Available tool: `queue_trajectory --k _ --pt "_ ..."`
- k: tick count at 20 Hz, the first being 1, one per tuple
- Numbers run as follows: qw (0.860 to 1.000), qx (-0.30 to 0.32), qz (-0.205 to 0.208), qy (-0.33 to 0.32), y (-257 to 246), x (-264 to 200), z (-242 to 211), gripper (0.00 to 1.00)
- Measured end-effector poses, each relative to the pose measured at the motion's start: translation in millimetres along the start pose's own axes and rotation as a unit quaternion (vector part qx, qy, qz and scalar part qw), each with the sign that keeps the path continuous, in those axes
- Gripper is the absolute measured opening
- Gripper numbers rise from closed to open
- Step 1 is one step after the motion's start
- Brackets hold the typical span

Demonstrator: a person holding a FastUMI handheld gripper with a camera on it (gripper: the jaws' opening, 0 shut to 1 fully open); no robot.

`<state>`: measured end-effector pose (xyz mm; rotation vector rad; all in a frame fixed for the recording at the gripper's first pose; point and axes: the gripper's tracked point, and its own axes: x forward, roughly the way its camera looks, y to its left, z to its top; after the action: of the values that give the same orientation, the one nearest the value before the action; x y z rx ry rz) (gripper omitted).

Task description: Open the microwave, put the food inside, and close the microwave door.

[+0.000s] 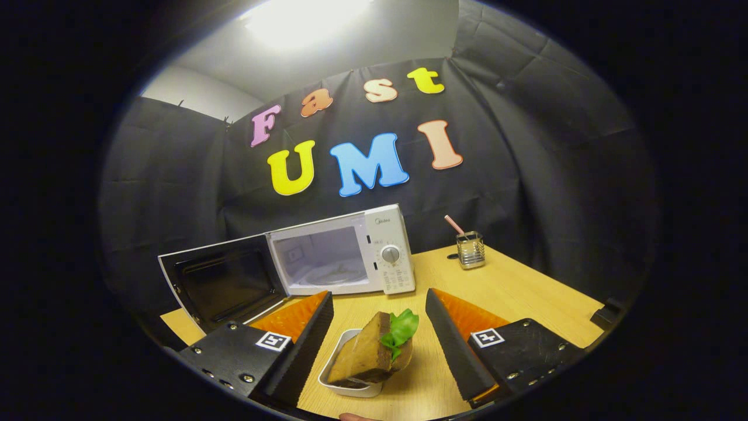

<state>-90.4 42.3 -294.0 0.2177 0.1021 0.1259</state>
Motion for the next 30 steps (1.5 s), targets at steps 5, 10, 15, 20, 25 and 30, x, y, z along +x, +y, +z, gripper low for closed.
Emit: queue_trajectory --k 5,10,15,20,25,30 --pt "0.999 0.009 0.0 0.04 -6.9 2.4 -37.2 0.96" --pt "0.996 0.046 0.009 0.075 -8.2 1.4 -55.9 0.84" --pt "0.996 0.053 0.022 0.075 -2.9 2.6 -57.5 0.47" --pt "0.996 0.053 0.026 0.062 5.4 2.6 -48.9 0.19" --pt "0.998 0.038 0.026 0.044 10.2 2.7 -31.6 0.19" --pt "0.999 0.011 0.027 0.011 20.3 8.1 2.1 0.19"
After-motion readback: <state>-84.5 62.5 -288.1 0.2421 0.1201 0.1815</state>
